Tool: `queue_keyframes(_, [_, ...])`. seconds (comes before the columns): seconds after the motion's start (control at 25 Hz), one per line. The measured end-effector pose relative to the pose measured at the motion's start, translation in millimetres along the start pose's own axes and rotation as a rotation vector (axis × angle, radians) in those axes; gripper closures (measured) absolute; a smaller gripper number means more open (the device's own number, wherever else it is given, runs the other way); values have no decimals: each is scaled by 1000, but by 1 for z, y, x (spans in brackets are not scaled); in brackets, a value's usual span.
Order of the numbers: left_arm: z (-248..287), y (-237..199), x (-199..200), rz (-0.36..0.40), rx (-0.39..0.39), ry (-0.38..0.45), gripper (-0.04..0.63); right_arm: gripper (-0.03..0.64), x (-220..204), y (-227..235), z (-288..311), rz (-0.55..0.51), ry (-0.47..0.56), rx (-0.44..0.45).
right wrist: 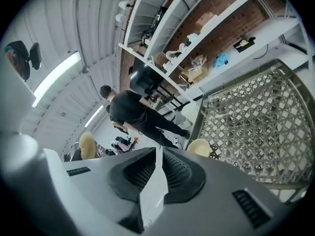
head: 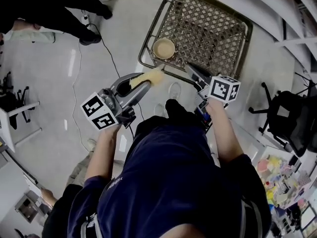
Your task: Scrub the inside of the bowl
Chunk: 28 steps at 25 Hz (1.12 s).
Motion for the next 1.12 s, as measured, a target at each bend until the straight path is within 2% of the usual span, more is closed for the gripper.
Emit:
queue_keyframes(0.28, [11, -38, 5, -6, 88, -23, 492, 598, 1, 51, 60, -11, -128, -72])
queue_keyframes(0.36, [12, -43, 1, -20, 104, -29, 492, 511, -1, 61, 76, -2, -166, -74])
queue_keyframes(0.56, [18, -51, -6, -54, 134, -53, 492, 508, -8, 86, 110, 19, -233, -114])
queue_keyframes(0.84, [19, -80, -13, -84, 136, -121, 492, 508, -19, 121, 163, 18, -314, -268])
queue_keyframes(1.12, [15, -107, -8, -117, 115, -162, 492, 508, -31, 127, 192, -29, -382, -346])
Point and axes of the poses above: the fingertips, and each gripper's own axes: z forward along the fingers, y to its right, x out of its top, the point moved 5 cm from there along -z, backward along the fingers, and after that the axes turned 10 degrees about -x, right-handed, at the moved point
